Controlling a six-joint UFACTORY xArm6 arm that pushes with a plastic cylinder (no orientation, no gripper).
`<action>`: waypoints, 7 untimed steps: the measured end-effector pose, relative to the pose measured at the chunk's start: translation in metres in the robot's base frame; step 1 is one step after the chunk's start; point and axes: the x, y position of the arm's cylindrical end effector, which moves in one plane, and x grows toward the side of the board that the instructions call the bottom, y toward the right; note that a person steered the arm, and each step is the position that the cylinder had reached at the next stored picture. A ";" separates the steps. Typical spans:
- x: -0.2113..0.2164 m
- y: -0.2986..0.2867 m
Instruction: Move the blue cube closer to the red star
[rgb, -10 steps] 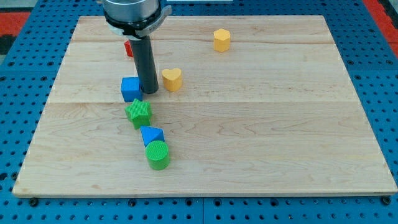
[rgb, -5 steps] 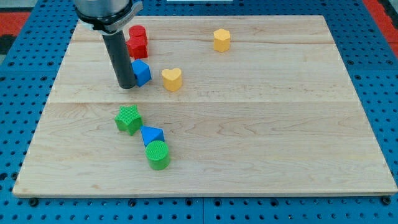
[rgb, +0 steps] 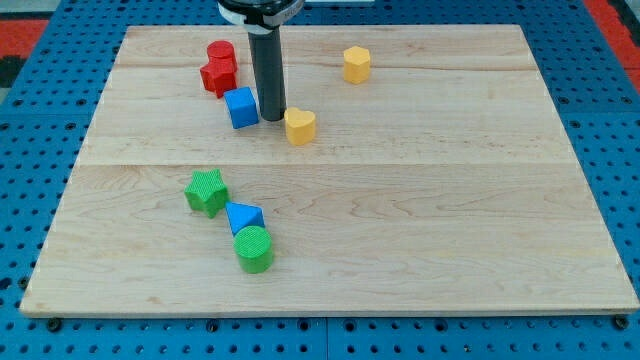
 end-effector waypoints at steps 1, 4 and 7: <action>0.000 -0.010; -0.012 -0.038; 0.039 -0.058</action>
